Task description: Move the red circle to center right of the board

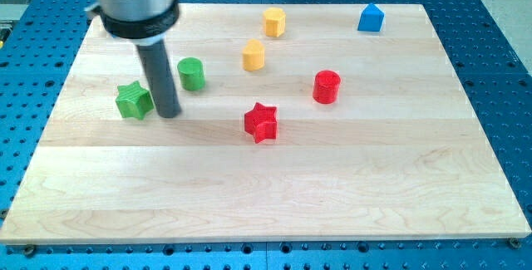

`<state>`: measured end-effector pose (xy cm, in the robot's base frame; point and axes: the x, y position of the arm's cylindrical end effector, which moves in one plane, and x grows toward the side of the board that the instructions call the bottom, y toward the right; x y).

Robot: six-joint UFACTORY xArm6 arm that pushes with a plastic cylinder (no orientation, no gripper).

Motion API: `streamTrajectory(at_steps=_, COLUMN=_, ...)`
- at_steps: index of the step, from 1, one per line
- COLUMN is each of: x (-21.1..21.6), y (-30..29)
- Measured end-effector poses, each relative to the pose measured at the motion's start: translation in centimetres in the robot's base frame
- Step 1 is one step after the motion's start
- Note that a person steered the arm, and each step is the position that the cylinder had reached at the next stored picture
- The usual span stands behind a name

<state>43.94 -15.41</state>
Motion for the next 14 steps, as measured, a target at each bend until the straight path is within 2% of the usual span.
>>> streamTrajectory(at_steps=1, x=0.0, y=-3.9)
streamTrajectory(at_steps=2, x=0.0, y=-0.1)
streamTrajectory(at_steps=5, x=0.7, y=2.5)
streamTrajectory(at_steps=6, x=1.9, y=7.9)
streamTrajectory(at_steps=8, x=-2.2, y=18.2)
streamTrajectory(at_steps=9, x=-3.6, y=26.4)
streamTrajectory(at_steps=10, x=-3.2, y=34.2)
streamTrajectory(at_steps=14, x=-4.7, y=33.5)
